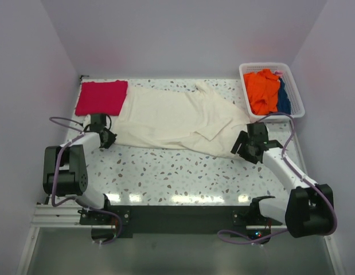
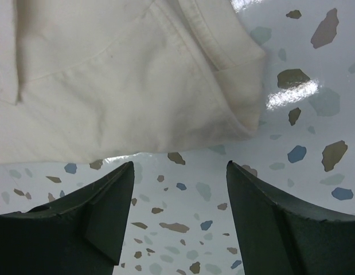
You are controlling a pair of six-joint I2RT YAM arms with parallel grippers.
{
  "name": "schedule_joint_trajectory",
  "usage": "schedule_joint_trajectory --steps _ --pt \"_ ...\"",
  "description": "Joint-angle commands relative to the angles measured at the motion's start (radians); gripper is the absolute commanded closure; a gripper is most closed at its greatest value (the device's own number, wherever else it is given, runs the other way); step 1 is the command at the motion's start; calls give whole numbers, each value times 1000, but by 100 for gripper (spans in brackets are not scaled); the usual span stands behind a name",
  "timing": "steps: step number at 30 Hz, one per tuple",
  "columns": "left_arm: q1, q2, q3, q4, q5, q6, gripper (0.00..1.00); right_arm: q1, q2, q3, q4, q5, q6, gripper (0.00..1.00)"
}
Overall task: Fold and stack the t-shirts
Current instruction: Fold the tshirt
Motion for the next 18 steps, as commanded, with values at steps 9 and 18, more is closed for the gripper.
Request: schedule_joint_trajectory --steps 9,18 --pt "0 37 42 -37 -40 10 100 -29 77 -33 125 98 49 34" --pt "3 5 59 -88 -95 55 100 -38 177 29 156 121 20 87"
